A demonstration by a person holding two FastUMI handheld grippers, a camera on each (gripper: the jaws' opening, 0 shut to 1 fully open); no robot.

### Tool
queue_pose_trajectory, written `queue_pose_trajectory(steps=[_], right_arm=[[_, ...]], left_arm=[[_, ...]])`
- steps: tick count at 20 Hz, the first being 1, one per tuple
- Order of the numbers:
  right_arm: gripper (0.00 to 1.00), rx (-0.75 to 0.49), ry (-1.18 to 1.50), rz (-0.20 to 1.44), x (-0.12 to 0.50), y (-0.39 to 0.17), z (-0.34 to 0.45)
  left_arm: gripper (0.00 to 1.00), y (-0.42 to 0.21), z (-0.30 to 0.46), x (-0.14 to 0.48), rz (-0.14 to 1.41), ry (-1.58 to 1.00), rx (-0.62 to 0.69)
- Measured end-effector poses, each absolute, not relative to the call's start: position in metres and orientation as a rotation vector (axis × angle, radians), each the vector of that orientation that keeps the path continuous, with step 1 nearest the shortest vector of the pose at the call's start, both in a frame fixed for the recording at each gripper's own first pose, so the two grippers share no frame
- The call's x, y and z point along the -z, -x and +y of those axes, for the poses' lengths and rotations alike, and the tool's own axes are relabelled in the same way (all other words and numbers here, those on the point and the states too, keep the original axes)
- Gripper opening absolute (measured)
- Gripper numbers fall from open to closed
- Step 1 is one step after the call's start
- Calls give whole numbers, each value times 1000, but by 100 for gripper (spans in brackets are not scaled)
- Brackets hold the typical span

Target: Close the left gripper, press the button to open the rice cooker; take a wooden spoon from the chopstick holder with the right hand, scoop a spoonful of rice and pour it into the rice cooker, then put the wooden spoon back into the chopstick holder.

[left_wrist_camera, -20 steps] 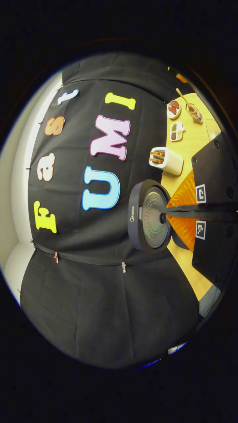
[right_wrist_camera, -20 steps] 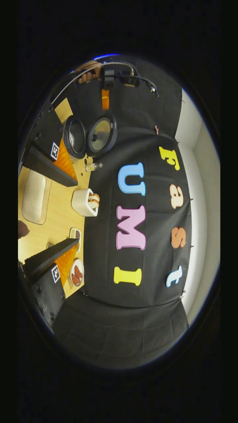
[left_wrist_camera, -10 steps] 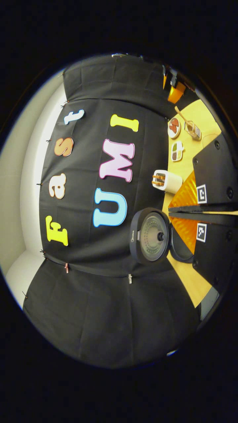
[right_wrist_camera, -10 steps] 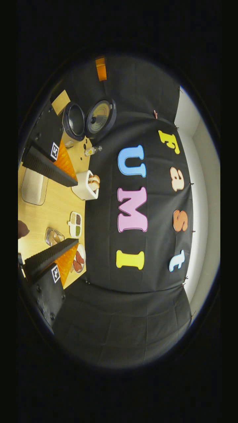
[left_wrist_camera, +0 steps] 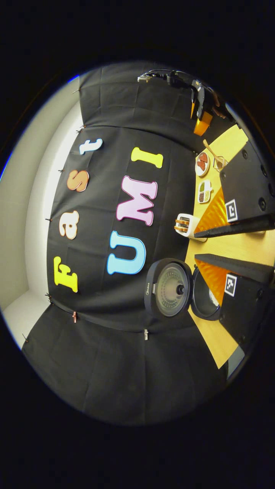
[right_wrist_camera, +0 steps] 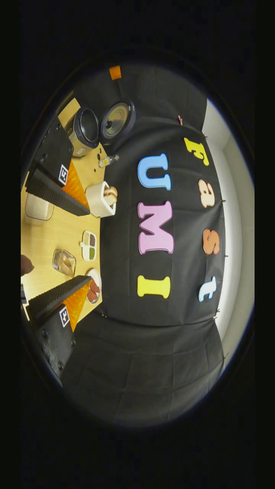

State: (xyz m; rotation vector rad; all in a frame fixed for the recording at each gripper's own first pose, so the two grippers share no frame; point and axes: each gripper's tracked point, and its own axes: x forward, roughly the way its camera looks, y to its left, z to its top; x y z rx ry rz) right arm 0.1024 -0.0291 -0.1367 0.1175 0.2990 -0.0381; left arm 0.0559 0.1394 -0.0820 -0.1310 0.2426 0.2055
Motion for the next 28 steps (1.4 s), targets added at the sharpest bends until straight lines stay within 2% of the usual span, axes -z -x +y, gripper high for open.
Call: queue_pose_trajectory(steps=[1,2,3,4,5,9,11,15,24,26,27,28], right_arm=[[98,42,-115,300,139,-103,-32],[98,46,-108,299,141,-104,-35],[98,50,-102,299,144,-106,-39],[98,60,-102,305,148,-109,-45],[98,74,-112,314,155,-111,-52],[98,138,-176,357,189,-134,-83],[98,162,-216,391,212,-148,-96],[98,211,-325,464,266,-175,-118],[96,284,-499,609,359,-226,-136],[94,282,-549,622,369,-235,-130],[83,275,-564,631,373,-238,-127],[89,267,-576,637,376,-241,-124]], left_arm=[[42,-56,136,80,240,122,-199],[43,-57,130,81,239,118,-186],[40,-58,125,80,239,119,-175],[44,-57,122,80,237,119,-168],[61,-57,120,79,234,119,-165],[80,-54,112,77,232,111,-158],[84,-52,108,74,225,105,-154],[90,-48,101,70,221,87,-159],[90,-38,90,78,289,68,-197],[90,-34,88,81,306,77,-209],[90,-31,87,83,315,77,-213],[90,-31,87,83,320,74,-216]])
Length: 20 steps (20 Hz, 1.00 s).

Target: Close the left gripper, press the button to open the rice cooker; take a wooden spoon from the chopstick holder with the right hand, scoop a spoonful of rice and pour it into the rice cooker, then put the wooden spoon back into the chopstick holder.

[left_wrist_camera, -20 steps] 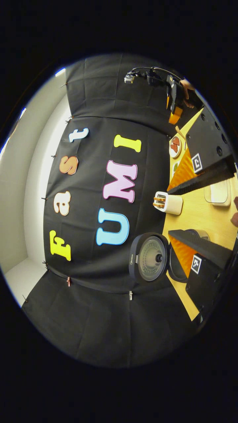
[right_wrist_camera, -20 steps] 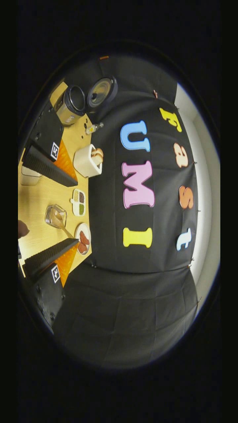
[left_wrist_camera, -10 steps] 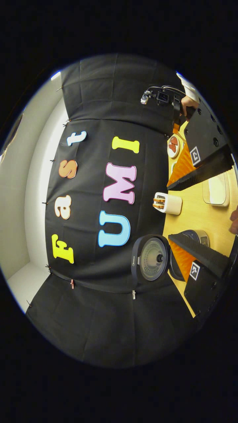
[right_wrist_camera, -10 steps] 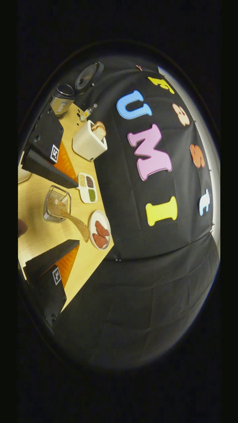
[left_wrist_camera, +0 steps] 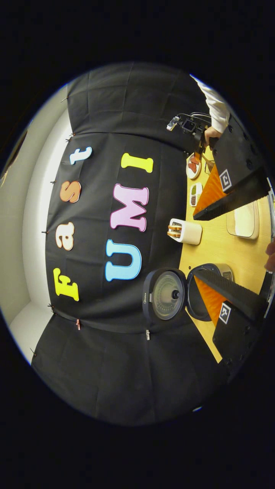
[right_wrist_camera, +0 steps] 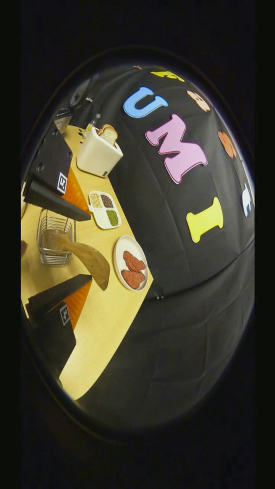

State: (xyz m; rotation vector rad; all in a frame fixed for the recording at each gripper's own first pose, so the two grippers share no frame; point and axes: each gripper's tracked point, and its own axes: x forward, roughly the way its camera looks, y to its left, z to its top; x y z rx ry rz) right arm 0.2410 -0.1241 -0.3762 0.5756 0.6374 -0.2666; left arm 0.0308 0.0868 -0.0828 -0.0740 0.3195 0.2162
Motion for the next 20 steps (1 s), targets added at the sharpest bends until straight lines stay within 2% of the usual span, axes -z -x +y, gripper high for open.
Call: queue_pose_trajectory(steps=[2,5,6,7,10,11,12,17,18,19,20], right_arm=[[76,289,-565,635,380,-243,-128],[26,331,-587,656,382,-239,-134],[32,332,-600,658,388,-244,-132],[16,326,-617,660,385,-244,-130],[15,290,-655,659,376,-246,-124],[9,274,-660,651,368,-246,-123],[13,257,-670,636,359,-248,-122],[13,185,-642,594,317,-249,-117],[8,165,-630,585,306,-247,-112],[13,144,-608,569,294,-243,-107],[13,112,-590,555,280,-239,-100]], left_arm=[[90,-30,86,84,329,66,-220],[90,-27,86,85,334,68,-223],[90,-27,85,86,338,73,-222],[90,-27,85,88,343,77,-223],[90,-26,87,88,345,88,-229],[90,-26,88,89,345,87,-230],[90,-26,89,90,344,90,-230],[90,-27,95,92,336,131,-237],[90,-28,96,92,331,137,-236],[90,-29,97,92,322,142,-235],[90,-29,98,90,314,149,-236]])
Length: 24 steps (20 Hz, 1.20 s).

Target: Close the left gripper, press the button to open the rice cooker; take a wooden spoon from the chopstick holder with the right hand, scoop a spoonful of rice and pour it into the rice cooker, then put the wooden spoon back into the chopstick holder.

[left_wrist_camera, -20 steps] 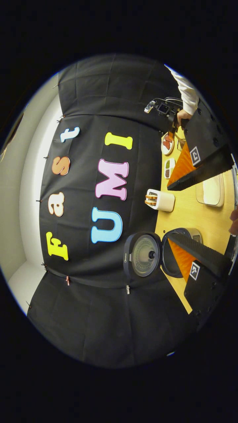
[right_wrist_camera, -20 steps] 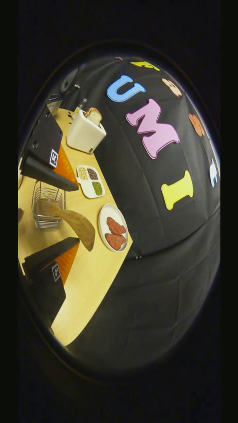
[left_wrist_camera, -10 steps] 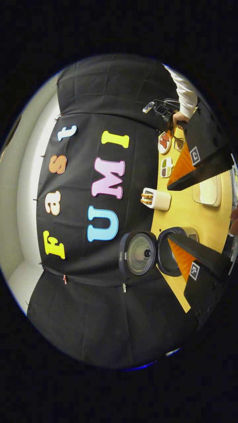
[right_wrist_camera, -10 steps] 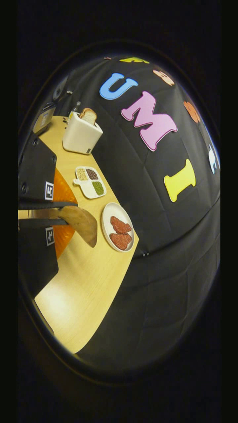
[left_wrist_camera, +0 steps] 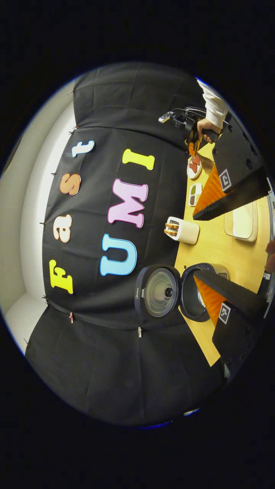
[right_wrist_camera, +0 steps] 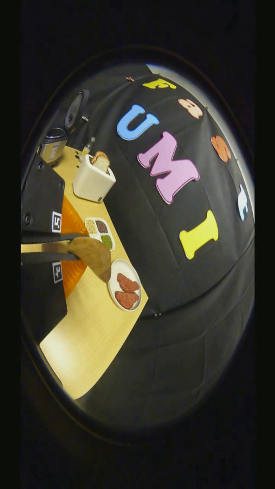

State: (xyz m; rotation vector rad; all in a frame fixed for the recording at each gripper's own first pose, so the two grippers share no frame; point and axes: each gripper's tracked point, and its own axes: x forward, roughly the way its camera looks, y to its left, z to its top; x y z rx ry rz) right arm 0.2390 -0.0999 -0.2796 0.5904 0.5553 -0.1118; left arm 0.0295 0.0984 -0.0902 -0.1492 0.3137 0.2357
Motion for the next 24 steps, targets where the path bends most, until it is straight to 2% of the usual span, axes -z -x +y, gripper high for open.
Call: queue_pose_trajectory(steps=[2,3,7,8,9,12,13,14,16,17,22,23,24], right_arm=[[13,61,-556,534,253,-232,-84],[8,43,-548,528,243,-228,-77],[8,-73,-536,523,201,-205,-25],[13,-109,-526,528,194,-196,-8],[13,-150,-523,544,192,-184,12],[8,-247,-495,622,205,-147,67],[13,-264,-463,644,212,-137,80],[8,-280,-434,660,219,-129,92],[18,-301,-397,695,233,-116,113],[13,-301,-362,709,243,-111,117],[13,-261,-169,748,291,-108,128],[8,-247,-145,743,295,-108,130],[8,-240,-117,746,300,-108,133]], left_arm=[[90,-30,103,92,302,170,-237],[90,-30,106,91,297,182,-236],[90,-30,119,88,269,205,-237],[90,-27,122,89,264,210,-237],[90,-27,125,89,260,217,-236],[90,-20,135,90,255,236,-233],[90,-18,140,90,252,239,-235],[90,-16,144,88,247,247,-234],[90,-11,150,87,237,265,-232],[90,-8,153,90,235,277,-228],[90,4,163,92,230,327,-196],[90,6,166,93,232,328,-188],[90,9,168,94,234,332,-179]])
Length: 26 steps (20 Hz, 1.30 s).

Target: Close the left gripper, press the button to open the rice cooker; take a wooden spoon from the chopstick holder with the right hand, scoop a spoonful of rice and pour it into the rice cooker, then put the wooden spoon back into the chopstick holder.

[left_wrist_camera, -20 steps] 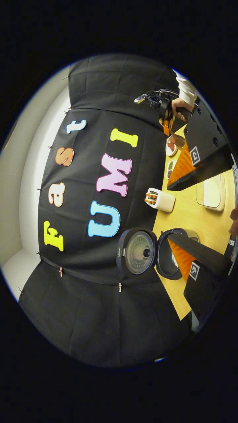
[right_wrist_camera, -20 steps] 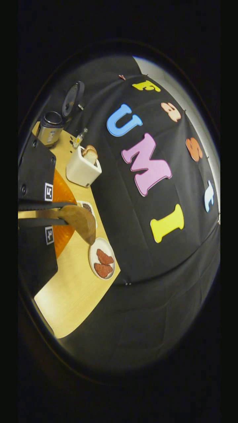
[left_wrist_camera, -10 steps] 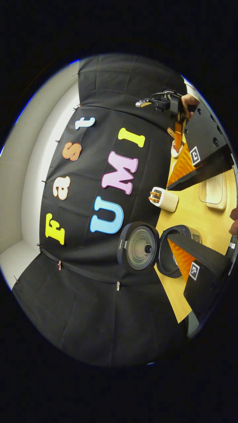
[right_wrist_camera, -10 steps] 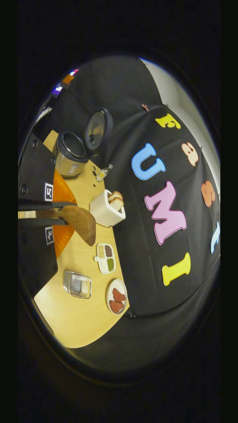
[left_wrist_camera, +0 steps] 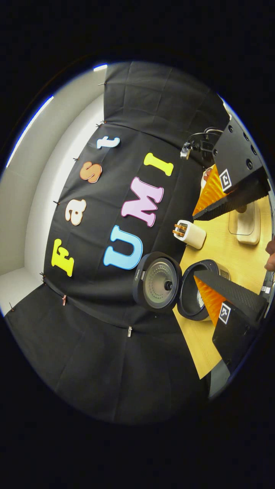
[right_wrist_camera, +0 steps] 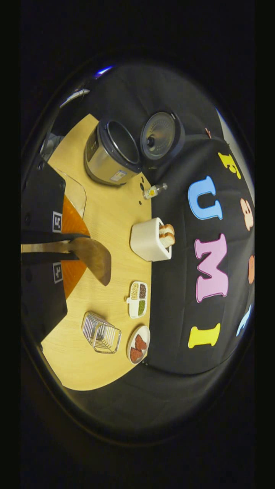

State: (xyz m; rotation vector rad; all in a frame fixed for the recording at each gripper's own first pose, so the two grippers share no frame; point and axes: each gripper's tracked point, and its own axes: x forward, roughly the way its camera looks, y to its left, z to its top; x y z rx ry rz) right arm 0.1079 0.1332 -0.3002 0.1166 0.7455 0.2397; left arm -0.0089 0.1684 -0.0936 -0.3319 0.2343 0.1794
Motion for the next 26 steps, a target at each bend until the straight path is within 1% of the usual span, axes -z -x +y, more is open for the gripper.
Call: queue_pose_trajectory(steps=[1,3,5,6,7,8,10,13,14,18,19,20,21,22,23,24,26], right_arm=[[13,-234,-86,748,310,-108,135],[9,-217,-42,773,326,-102,139],[8,-200,-34,764,327,-103,145],[9,-200,-20,767,328,-102,151],[13,-209,-16,772,329,-100,158],[13,-214,-21,789,332,-96,164],[9,-207,-72,810,334,-91,173],[9,-186,-190,839,335,-88,181],[13,-169,-264,856,336,-88,181],[13,-77,-496,888,341,-89,159],[17,-67,-537,886,340,-89,155],[13,-63,-564,883,338,-87,150],[9,-61,-574,877,336,-85,145],[13,-62,-573,872,333,-84,140],[8,-68,-555,865,331,-82,137],[13,-84,-520,855,327,-81,137],[13,-134,-427,822,315,-80,136]], left_arm=[[90,11,172,95,234,336,-174],[90,12,179,95,232,342,-161],[90,15,187,95,232,339,-155],[90,17,191,93,228,335,-155],[90,18,196,94,226,331,-158],[90,20,200,93,224,328,-162],[90,23,203,93,219,336,-169],[90,25,202,97,227,344,-166],[90,25,203,95,223,339,-166],[90,21,202,92,227,321,-161],[90,20,200,93,232,318,-159],[90,19,198,93,237,314,-155],[90,18,194,94,244,310,-151],[90,16,190,94,249,306,-145],[90,13,186,94,253,303,-138],[90,11,181,93,255,300,-131],[90,4,171,93,260,290,-114]])
